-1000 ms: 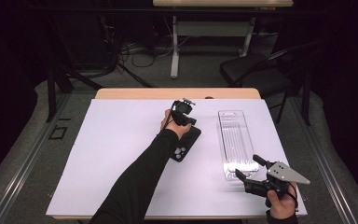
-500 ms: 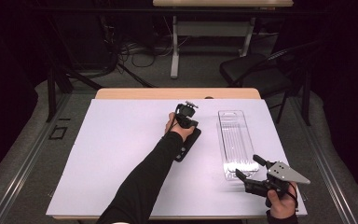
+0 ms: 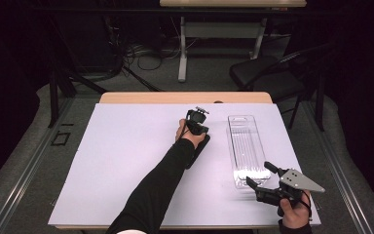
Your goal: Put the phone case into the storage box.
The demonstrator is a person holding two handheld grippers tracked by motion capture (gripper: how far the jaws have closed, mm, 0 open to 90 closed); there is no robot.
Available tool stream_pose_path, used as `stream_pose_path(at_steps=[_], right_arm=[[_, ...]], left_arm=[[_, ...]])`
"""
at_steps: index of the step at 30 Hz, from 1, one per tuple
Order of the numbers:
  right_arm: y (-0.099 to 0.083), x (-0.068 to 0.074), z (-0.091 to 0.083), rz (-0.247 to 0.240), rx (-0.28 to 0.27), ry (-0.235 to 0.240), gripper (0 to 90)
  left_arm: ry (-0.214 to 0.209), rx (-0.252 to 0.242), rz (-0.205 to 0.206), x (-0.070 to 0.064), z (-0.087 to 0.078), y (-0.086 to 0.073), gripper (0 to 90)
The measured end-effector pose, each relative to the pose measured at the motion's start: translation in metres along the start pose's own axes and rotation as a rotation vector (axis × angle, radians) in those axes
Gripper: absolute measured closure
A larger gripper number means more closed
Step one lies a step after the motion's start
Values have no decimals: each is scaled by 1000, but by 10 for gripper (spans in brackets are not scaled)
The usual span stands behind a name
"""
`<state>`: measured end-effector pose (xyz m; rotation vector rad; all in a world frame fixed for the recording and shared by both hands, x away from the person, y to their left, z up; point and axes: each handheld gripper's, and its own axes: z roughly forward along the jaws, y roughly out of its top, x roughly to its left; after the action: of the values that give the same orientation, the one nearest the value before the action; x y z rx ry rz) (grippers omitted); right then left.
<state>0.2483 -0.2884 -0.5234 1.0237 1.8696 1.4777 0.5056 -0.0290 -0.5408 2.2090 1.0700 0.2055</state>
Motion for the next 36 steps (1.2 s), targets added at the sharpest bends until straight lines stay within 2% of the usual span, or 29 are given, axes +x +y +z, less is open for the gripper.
stream_pose_path(at_steps=[13,23,36], right_arm=[[-1,1,1,3,5,7,144],[-1,1,1,-4,10,7,144],[-2,0,2,-6,7,4,144]], left_arm=[[-2,24,-3,-1,7,-1,900],[-9,51,-2,1,2,-4,900],[-7,63,-8,5,-9,-19,900]])
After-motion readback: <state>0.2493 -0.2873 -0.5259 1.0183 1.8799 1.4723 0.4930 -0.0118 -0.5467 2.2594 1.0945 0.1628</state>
